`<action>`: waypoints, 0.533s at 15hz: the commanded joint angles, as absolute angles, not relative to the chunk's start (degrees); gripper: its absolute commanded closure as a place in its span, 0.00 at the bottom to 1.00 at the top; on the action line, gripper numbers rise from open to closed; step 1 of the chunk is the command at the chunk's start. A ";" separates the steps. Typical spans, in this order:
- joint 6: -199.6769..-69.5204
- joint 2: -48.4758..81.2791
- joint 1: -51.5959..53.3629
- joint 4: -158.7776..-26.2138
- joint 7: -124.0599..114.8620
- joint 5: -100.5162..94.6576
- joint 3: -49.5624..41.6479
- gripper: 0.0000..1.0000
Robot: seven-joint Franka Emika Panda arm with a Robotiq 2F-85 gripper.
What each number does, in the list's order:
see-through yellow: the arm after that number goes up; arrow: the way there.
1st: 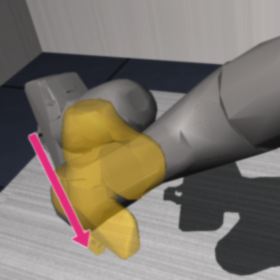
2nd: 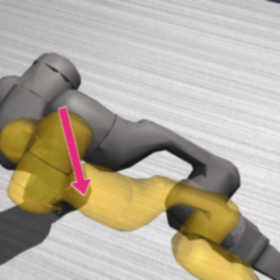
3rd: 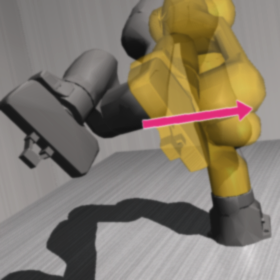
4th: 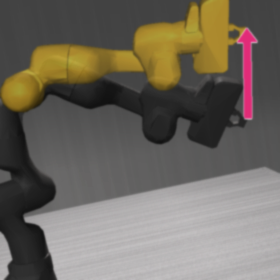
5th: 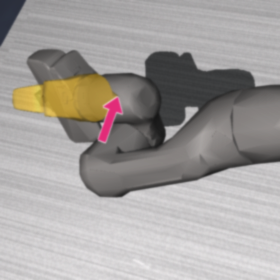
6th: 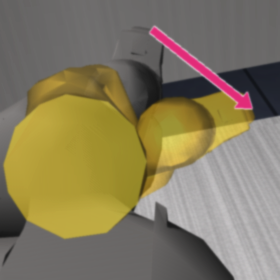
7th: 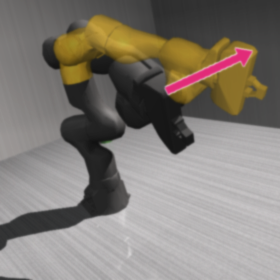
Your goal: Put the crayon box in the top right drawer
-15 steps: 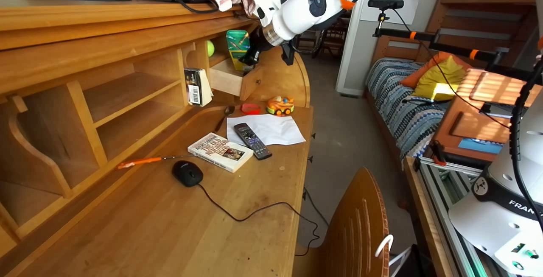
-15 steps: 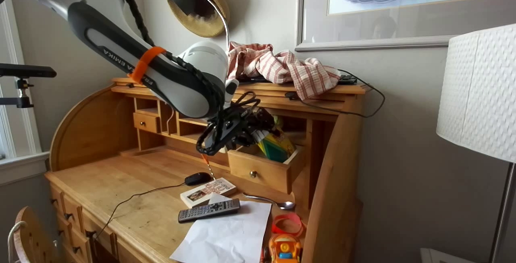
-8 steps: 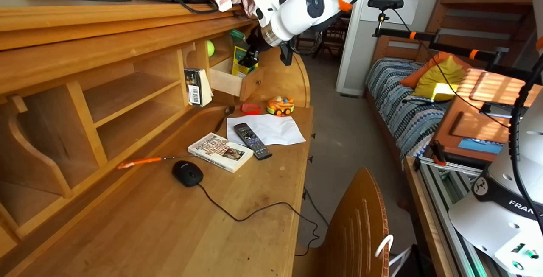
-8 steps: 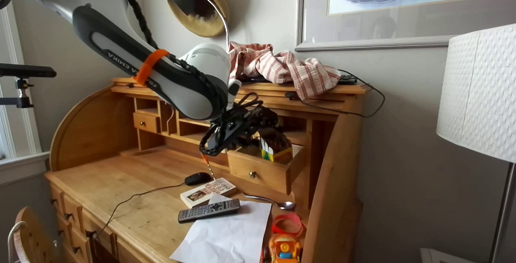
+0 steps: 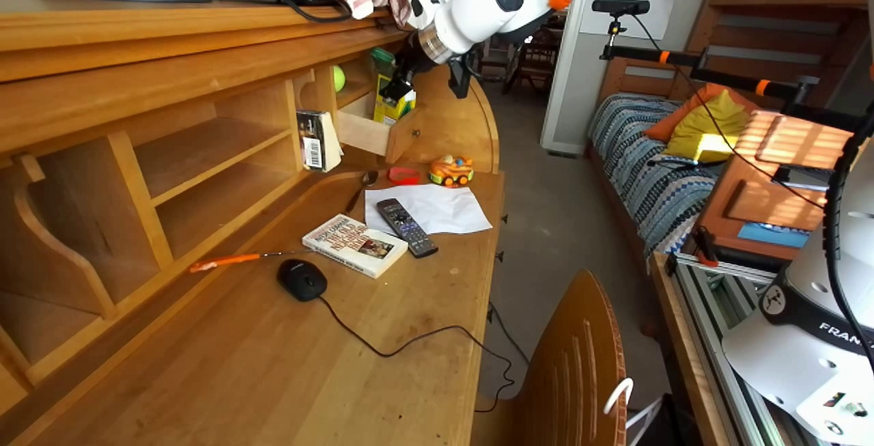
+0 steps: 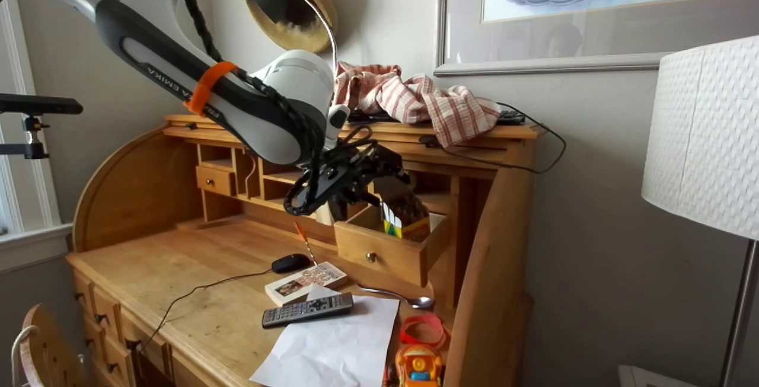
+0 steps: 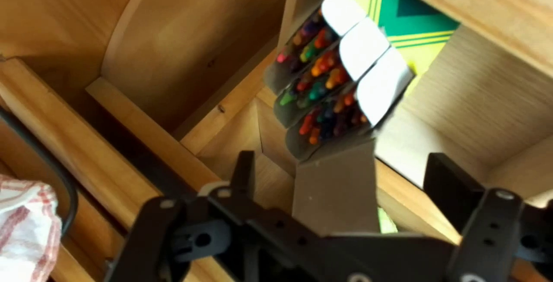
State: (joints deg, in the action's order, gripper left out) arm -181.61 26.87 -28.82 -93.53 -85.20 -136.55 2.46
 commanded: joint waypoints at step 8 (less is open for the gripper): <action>-180.42 20.06 -18.31 -106.96 -80.82 -112.33 -11.23 0.00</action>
State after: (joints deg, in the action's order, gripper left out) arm -181.96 22.85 -20.36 -103.34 -81.23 -116.36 -9.71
